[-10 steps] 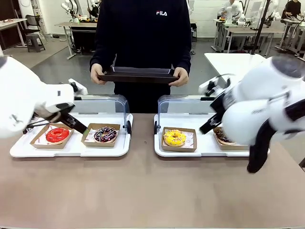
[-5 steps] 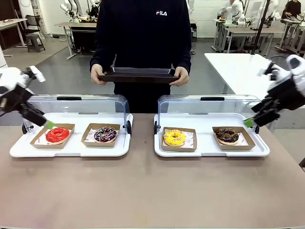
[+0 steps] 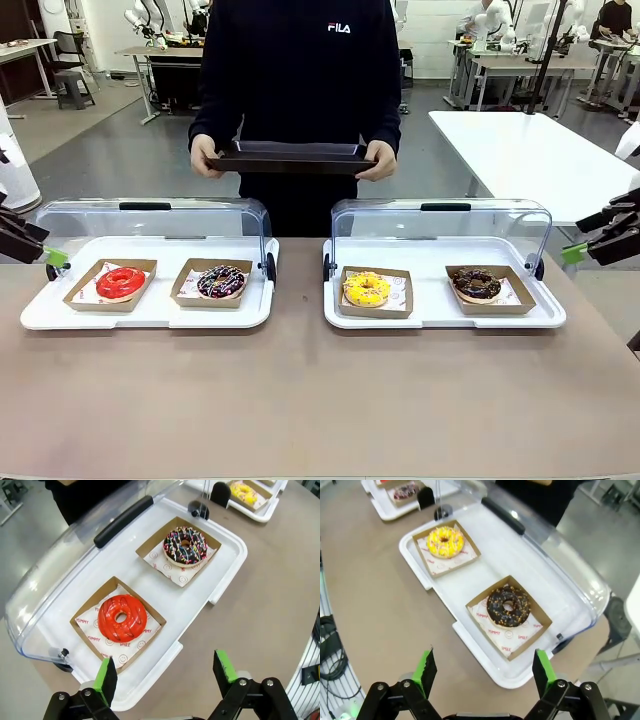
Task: Provide the desired donut to the person.
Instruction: Pick up and lift the Paper togo box containing the Donut pointed at by the person.
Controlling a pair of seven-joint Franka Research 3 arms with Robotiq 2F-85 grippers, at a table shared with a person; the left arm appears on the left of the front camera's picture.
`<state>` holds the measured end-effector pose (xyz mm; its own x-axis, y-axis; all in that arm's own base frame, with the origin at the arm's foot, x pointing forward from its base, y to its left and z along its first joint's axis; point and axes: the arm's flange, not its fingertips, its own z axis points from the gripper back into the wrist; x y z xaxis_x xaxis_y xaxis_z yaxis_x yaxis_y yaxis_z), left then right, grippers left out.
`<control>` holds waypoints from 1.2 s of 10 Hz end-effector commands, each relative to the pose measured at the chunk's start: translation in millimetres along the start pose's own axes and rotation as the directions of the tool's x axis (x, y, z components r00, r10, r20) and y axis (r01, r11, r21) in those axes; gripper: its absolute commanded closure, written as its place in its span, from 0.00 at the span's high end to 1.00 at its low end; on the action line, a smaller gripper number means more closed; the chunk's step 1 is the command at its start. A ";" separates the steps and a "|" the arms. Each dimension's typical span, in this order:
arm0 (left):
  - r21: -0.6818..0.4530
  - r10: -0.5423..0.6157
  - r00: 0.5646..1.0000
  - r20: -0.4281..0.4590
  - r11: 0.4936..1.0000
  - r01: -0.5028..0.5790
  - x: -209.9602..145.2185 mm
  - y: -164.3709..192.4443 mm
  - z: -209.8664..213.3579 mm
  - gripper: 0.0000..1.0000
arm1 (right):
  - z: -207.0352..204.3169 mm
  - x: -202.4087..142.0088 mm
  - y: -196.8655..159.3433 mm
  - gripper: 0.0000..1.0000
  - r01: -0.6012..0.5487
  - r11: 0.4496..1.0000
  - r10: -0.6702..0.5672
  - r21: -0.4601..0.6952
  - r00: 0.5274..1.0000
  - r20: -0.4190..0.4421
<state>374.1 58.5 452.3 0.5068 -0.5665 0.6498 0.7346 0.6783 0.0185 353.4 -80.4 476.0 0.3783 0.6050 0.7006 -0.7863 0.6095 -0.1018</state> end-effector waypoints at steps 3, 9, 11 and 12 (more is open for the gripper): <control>-0.029 -0.019 0.993 0.120 0.999 0.023 -22.4 -15.2 8.8 1.00 | 4.9 -6.5 10.7 1.00 -0.038 0.999 0.035 0.024 0.993 0.111; -0.031 -0.023 0.979 0.203 0.999 0.030 -21.2 -11.3 20.1 1.00 | 14.8 3.6 16.5 1.00 -0.063 0.997 0.068 -0.036 0.982 0.177; -0.018 -0.027 0.984 0.176 0.999 0.030 -20.4 -11.7 18.1 1.00 | 15.2 5.7 16.9 1.00 -0.060 0.998 0.066 -0.036 0.981 0.181; -0.020 -0.027 0.985 0.172 0.999 0.030 -21.1 -11.4 17.8 1.00 | 16.4 6.5 18.7 1.00 -0.063 0.997 0.070 -0.043 0.979 0.190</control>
<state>363.6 75.7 466.7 0.4196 -0.4865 0.7663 0.7450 0.6669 0.0154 345.4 -80.6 499.7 0.2510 0.5523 0.7949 -0.7953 0.5858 -0.1559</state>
